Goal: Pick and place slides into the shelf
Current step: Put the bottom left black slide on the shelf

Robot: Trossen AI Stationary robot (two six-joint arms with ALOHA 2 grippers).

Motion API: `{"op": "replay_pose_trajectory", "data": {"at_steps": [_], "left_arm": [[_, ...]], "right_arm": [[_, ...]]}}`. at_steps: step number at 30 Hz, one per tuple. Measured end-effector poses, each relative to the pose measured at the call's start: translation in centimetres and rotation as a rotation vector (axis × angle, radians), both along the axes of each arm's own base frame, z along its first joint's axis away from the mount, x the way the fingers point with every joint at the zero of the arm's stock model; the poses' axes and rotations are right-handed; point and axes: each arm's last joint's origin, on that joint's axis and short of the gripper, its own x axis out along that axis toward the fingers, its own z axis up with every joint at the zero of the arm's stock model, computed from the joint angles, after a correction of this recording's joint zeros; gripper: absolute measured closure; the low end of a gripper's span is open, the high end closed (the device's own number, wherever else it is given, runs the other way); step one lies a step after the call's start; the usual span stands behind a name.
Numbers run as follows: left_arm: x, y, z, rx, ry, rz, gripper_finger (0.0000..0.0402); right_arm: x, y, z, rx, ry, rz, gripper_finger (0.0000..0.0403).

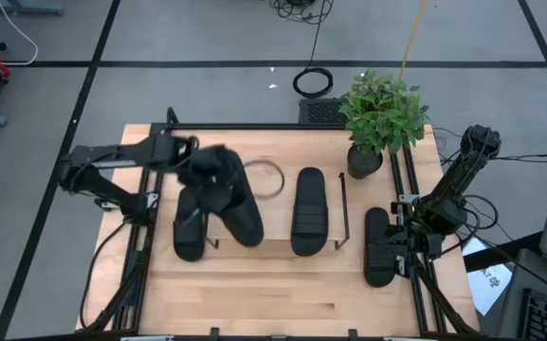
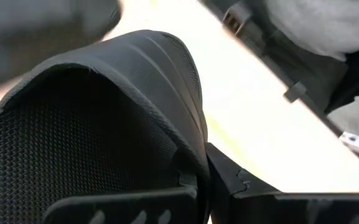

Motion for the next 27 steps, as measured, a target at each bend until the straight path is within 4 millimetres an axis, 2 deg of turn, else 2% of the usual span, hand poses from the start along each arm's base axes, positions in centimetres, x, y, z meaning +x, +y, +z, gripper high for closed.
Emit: {"op": "replay_pose_trajectory", "data": {"at_steps": [4,7,12,17,23,27], "left_arm": [[0.9,2.7,-1.6,0.002,0.065,0.013,0.0401],[2.3,3.6,-2.8,-0.009,0.137,-0.025,0.0401],[4.8,4.0,-2.7,-0.047,0.253,-0.117,0.0401],[7.3,4.3,-1.6,-0.072,0.203,-0.133,0.0401],[8.1,4.3,-1.4,-0.116,0.218,-0.086,0.0401],[7.9,4.2,-1.1,-0.186,0.238,-0.055,0.0401]], "right_arm": [[0.0,0.0,0.1,-0.05,-0.019,-0.026,0.0403],[0.0,-0.1,0.1,-0.057,-0.027,-0.037,0.0403],[0.3,-0.4,0.1,-0.058,-0.026,-0.064,0.0403],[0.6,-0.6,0.1,-0.047,-0.022,-0.084,0.0403],[0.7,-0.7,0.1,-0.026,-0.016,-0.087,0.0403],[0.7,-0.7,0.1,-0.024,-0.017,-0.086,0.0403]]}}
